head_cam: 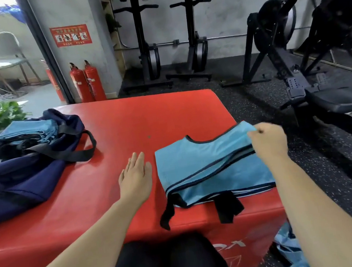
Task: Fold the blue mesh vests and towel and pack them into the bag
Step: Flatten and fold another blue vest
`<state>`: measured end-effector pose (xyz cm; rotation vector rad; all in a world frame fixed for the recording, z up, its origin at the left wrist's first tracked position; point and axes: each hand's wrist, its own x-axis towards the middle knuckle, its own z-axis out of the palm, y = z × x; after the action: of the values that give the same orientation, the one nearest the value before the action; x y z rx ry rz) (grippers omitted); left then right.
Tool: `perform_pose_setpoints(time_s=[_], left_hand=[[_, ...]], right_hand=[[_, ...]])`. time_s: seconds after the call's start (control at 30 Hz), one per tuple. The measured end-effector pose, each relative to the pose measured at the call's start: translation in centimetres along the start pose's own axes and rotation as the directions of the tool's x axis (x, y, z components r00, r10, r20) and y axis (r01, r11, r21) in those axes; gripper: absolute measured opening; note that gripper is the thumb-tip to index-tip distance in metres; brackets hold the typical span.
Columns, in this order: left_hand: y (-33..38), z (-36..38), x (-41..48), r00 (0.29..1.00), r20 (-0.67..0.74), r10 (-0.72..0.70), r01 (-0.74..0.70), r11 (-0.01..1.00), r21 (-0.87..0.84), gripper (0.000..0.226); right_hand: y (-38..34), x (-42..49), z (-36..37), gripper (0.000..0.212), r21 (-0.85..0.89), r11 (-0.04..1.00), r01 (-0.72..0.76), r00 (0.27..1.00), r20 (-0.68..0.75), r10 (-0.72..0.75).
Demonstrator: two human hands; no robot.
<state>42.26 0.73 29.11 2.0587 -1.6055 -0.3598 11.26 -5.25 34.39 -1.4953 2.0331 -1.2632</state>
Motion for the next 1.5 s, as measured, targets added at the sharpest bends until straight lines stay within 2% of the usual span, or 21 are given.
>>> perform_pose_setpoints(time_s=[0.07, 0.13, 0.2, 0.37, 0.43, 0.5, 0.57, 0.67, 0.73, 0.8, 0.87, 0.97, 1.03, 1.13, 1.23, 1.3, 1.33, 1.4, 1.43, 1.47, 1.5], left_hand=[[0.9, 1.1, -0.2, 0.999, 0.046, 0.013, -0.013, 1.0, 0.006, 0.051], [1.6, 2.1, -0.4, 0.996, 0.082, 0.031, -0.031, 0.999, 0.005, 0.051], [2.1, 2.5, -0.2, 0.994, 0.098, 0.041, -0.041, 0.999, -0.002, 0.051], [2.8, 2.5, 0.7, 0.993, 0.102, 0.054, -0.057, 0.998, 0.028, 0.051], [3.4, 3.0, 0.5, 0.987, 0.141, 0.074, -0.082, 0.995, 0.051, 0.052], [4.2, 3.9, 0.0, 0.967, 0.224, 0.118, -0.144, 0.984, 0.103, 0.054], [5.0, 5.0, -0.6, 0.933, 0.317, 0.17, -0.236, 0.954, 0.183, 0.059], [5.6, 5.6, -1.2, 0.866, 0.455, 0.208, -0.377, 0.869, 0.321, 0.083], [5.2, 5.5, -1.4, 0.836, 0.504, 0.215, -0.437, 0.817, 0.376, 0.108], [4.6, 5.2, -1.1, 0.809, 0.541, 0.231, -0.496, 0.763, 0.415, 0.12], [4.4, 4.9, -0.8, 0.784, 0.577, 0.229, -0.535, 0.722, 0.44, 0.119], [4.5, 4.6, -0.4, 0.768, 0.604, 0.213, -0.552, 0.698, 0.457, 0.108], [4.6, 4.5, -0.3, 0.764, 0.612, 0.207, -0.56, 0.685, 0.467, 0.111], [5.4, 4.2, -0.4, 0.765, 0.621, 0.169, -0.547, 0.679, 0.49, 0.115], [7.4, 3.9, -0.1, 0.818, 0.542, 0.196, -0.49, 0.731, 0.475, 0.099], [8.9, 4.4, 0.4, 0.839, 0.477, 0.261, -0.482, 0.764, 0.43, 0.079], [9.5, 4.9, 0.5, 0.841, 0.464, 0.279, -0.48, 0.779, 0.402, 0.075], [10.2, 6.1, 0.5, 0.845, 0.458, 0.275, -0.463, 0.806, 0.369, 0.074], [10.2, 6.8, 0.4, 0.85, 0.457, 0.263, -0.45, 0.814, 0.368, 0.076], [10.0, 7.3, 0.0, 0.855, 0.455, 0.25, -0.439, 0.817, 0.374, 0.079], [9.6, 7.9, -0.3, 0.858, 0.454, 0.239, -0.431, 0.816, 0.385, 0.083]], right_hand=[[3.3, -0.3, 0.0, 0.011, -0.142, 0.984, -0.104, 0.993, 0.047, 0.112], [5.8, -1.2, 0.7, 0.018, -0.216, 0.964, -0.155, 0.977, 0.112, 0.182], [6.7, -1.2, 0.9, 0.029, -0.217, 0.968, -0.125, 0.979, 0.129, 0.155], [5.4, 1.6, -2.0, 0.015, -0.053, 0.994, -0.091, 0.995, 0.022, 0.093], [6.3, 1.9, -2.9, 0.017, -0.106, 0.988, -0.117, 0.993, 0.005, 0.118], [7.9, 1.1, -2.7, 0.023, -0.193, 0.969, -0.157, 0.983, 0.063, 0.172], [9.2, 0.4, -2.0, 0.03, -0.202, 0.964, -0.17, 0.976, 0.097, 0.193], [9.9, 0.5, -1.8, 0.031, -0.162, 0.972, -0.171, 0.978, 0.094, 0.187], [10.1, 0.9, -1.9, 0.022, -0.134, 0.97, -0.204, 0.971, 0.101, 0.218], [10.2, 1.2, -2.1, 0.016, -0.078, 0.961, -0.266, 0.959, 0.085, 0.272], [10.5, 1.2, -2.1, 0.019, 0.002, 0.947, -0.32, 0.944, 0.081, 0.319], [11.3, 0.7, -1.7, 0.02, 0.005, 0.933, -0.359, 0.925, 0.137, 0.355], [11.7, 0.3, -1.8, 0.013, 0.04, 0.926, -0.374, 0.917, 0.166, 0.363], [12.0, 0.2, -2.3, 0.016, 0.071, 0.929, -0.363, 0.921, 0.178, 0.347], [11.7, 0.0, -2.8, 0.014, -0.067, 0.942, -0.33, 0.924, 0.184, 0.337], [10.9, -0.3, -2.9, 0.019, -0.279, 0.919, -0.277, 0.932, 0.154, 0.327], [10.3, -0.5, -2.8, 0.027, -0.413, 0.886, -0.21, 0.959, 0.091, 0.27], [8.9, -1.0, -2.1, 0.044, -0.576, 0.817, 0.008, 1.0, -0.012, -0.017], [8.0, -1.4, -1.4, 0.05, -0.607, 0.78, 0.155, 0.984, 0.021, -0.179], [7.3, -1.7, -0.6, 0.062, -0.624, 0.721, 0.302, 0.95, 0.133, -0.282], [6.7, -2.0, 0.2, 0.079, -0.615, 0.658, 0.434, 0.901, 0.303, -0.311]])
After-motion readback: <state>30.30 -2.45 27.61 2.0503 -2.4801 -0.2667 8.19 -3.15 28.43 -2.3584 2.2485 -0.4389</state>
